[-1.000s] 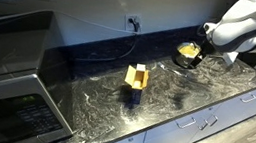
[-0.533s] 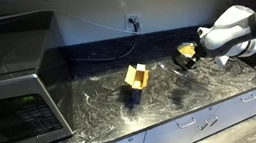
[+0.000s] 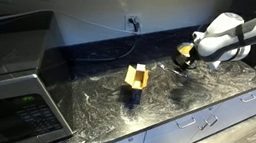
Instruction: Move the silver fork to the left
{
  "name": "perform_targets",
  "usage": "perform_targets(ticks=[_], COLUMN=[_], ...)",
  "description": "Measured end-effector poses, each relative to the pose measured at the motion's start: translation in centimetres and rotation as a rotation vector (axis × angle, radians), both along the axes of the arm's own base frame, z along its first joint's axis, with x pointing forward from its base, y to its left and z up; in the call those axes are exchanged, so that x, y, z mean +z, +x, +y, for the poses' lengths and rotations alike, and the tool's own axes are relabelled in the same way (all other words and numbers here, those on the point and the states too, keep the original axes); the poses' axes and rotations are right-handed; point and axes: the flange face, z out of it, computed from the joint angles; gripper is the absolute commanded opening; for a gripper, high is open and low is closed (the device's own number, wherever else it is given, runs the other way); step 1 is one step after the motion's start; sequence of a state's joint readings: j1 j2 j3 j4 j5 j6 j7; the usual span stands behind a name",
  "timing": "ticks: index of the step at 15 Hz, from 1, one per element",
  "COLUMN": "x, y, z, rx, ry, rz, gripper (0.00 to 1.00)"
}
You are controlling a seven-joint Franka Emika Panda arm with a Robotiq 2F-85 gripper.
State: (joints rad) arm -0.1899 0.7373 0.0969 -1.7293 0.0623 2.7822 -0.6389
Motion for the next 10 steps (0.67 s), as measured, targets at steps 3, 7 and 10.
perform_targets(ticks=[3,7,10], x=[-0.6,-1.3,-2.0], y=[0.5,1.1,1.5], z=[0.0,0.1,0.2], rx=[-0.008,-0.007,-0.005], ry=[-0.002,0.001,0.006], rz=[-0.001,-0.004,-0.004], gripper=[0.75,0.60,0.53])
